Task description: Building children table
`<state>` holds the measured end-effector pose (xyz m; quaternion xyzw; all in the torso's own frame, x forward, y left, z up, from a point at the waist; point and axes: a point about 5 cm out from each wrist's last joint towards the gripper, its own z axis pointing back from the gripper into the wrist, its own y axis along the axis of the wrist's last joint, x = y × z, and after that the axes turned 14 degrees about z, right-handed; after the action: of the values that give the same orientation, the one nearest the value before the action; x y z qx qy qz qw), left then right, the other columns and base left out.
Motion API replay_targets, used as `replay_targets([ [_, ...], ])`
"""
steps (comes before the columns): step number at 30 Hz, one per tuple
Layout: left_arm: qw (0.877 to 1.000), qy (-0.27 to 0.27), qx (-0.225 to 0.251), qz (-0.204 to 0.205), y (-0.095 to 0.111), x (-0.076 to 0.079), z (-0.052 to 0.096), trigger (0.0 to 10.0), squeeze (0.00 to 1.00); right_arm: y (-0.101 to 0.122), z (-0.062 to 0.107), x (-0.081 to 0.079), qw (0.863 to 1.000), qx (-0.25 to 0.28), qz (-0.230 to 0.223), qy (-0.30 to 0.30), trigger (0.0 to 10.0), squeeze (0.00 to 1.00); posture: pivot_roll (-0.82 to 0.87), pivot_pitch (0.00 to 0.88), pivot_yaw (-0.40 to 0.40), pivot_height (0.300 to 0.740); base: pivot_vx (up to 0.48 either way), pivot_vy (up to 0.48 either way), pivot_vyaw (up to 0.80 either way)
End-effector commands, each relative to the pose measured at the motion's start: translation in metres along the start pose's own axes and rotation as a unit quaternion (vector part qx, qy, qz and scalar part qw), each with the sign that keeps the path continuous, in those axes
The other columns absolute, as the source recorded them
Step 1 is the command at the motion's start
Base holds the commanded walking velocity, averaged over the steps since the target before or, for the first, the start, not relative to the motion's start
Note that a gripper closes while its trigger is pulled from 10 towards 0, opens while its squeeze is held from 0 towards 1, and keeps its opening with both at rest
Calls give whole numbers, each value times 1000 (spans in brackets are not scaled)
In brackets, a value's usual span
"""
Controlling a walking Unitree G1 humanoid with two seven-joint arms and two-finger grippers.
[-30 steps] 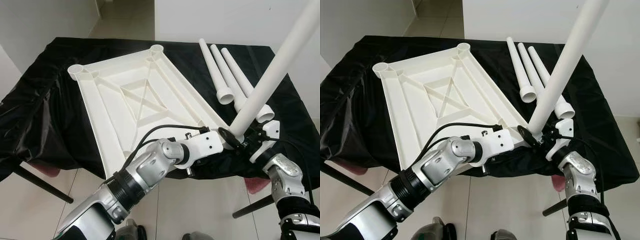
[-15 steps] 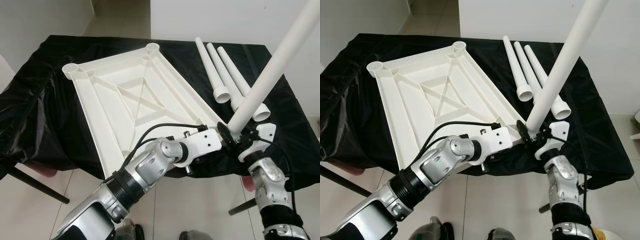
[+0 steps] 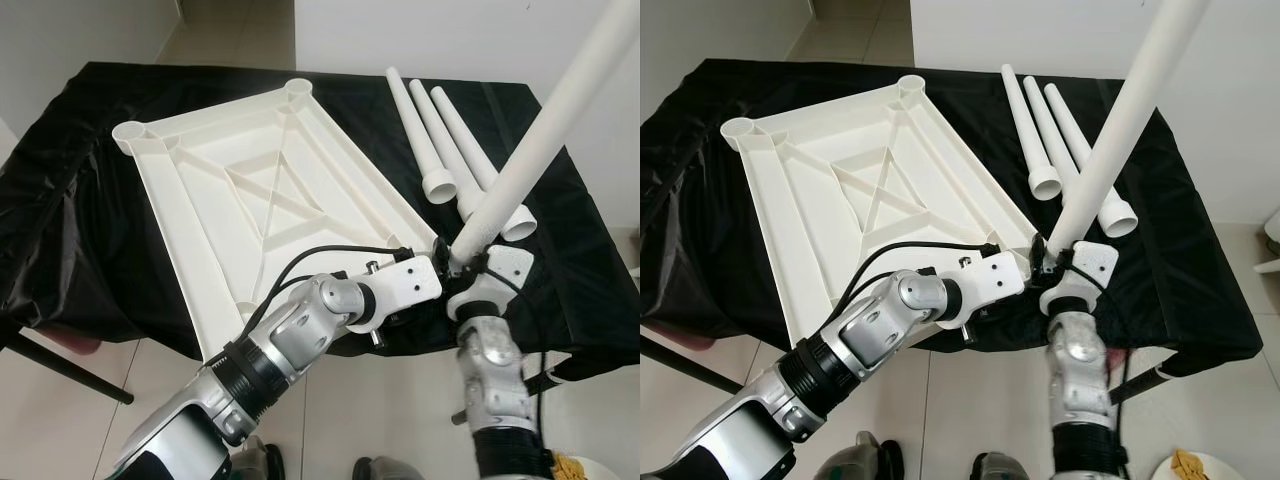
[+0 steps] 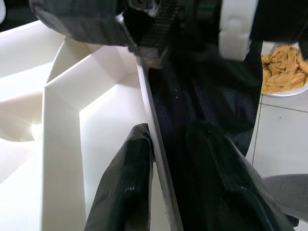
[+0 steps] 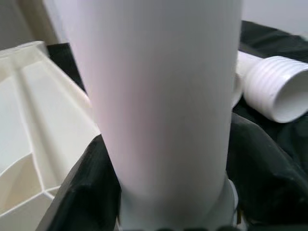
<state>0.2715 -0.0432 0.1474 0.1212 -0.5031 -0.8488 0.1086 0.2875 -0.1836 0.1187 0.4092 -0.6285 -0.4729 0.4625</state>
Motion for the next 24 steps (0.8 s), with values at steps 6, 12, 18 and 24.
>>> replay_targets([
  [6,999,-38,-9,1,-3,13,-5,10000,0,-12,6,1,999,-33,-10,-22,10000,1000,-66,77,9,740,0,0,0],
  [12,999,-39,-10,-2,-3,13,-5,10000,0,-6,5,6,999,-21,-13,-20,10000,1000,-69,72,8,740,0,0,0],
  [18,999,-37,-6,2,-3,14,-5,10000,0,8,9,-7,999,13,-16,49,10000,0,-71,67,7,740,0,0,0],
  [24,999,-35,-3,12,-2,12,-4,10000,1000,8,11,-3,998,22,-13,59,10000,0,-68,70,10,740,0,0,0],
])
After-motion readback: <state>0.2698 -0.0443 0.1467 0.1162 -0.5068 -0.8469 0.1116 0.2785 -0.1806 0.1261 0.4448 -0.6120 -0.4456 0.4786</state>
